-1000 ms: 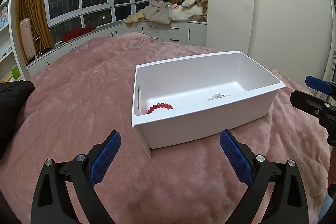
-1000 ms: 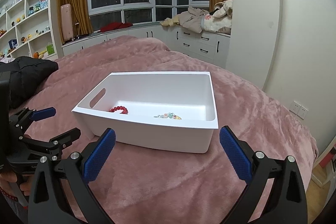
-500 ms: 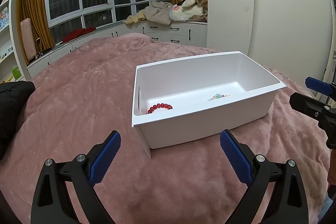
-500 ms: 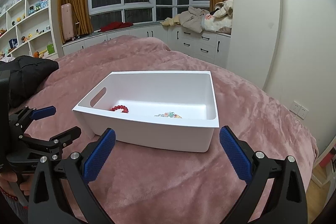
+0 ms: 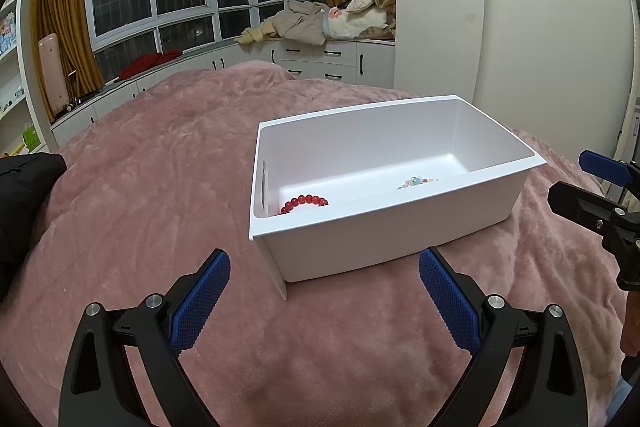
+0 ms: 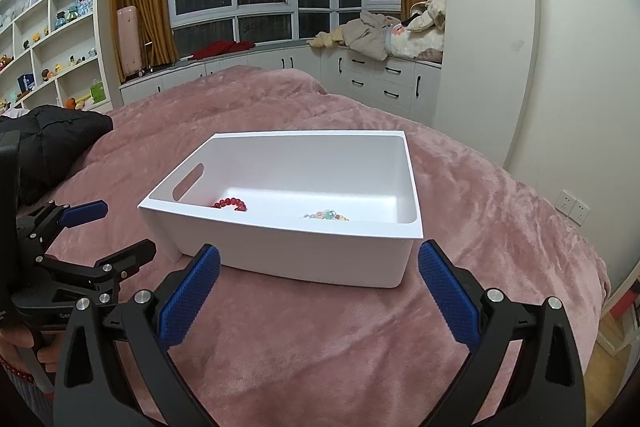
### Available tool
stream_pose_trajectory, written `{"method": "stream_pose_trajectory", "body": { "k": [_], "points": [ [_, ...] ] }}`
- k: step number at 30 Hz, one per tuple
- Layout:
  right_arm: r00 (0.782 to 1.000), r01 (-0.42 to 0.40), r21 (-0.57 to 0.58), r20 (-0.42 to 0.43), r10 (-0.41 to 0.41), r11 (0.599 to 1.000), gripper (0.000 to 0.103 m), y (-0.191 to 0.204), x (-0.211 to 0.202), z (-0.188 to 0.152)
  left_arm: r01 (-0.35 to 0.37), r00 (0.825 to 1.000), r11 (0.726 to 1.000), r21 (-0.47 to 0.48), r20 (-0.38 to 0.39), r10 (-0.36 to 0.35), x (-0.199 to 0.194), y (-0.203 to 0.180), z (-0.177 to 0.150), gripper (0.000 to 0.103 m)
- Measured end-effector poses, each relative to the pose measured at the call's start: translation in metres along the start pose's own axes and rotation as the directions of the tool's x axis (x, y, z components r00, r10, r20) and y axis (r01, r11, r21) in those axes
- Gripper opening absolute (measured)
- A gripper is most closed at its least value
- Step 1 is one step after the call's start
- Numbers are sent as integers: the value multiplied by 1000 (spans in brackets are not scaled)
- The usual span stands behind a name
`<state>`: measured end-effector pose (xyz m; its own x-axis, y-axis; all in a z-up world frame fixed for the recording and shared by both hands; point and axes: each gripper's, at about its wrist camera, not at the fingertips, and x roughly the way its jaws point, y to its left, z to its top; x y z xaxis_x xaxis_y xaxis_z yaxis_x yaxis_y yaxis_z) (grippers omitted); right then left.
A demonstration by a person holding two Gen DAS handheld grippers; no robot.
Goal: Organize jewelry
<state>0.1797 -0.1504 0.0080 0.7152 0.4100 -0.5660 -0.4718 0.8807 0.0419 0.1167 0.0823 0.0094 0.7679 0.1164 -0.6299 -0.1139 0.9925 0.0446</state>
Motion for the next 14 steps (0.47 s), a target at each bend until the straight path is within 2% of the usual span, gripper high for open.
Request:
{"method": "stream_pose_trajectory", "body": {
  "k": [14],
  "points": [
    [1000,-8,4,-3,8,1000,98,-2,6,-3,12,1000,1000,9,-11,-12,2,1,-3,96]
  ]
}}
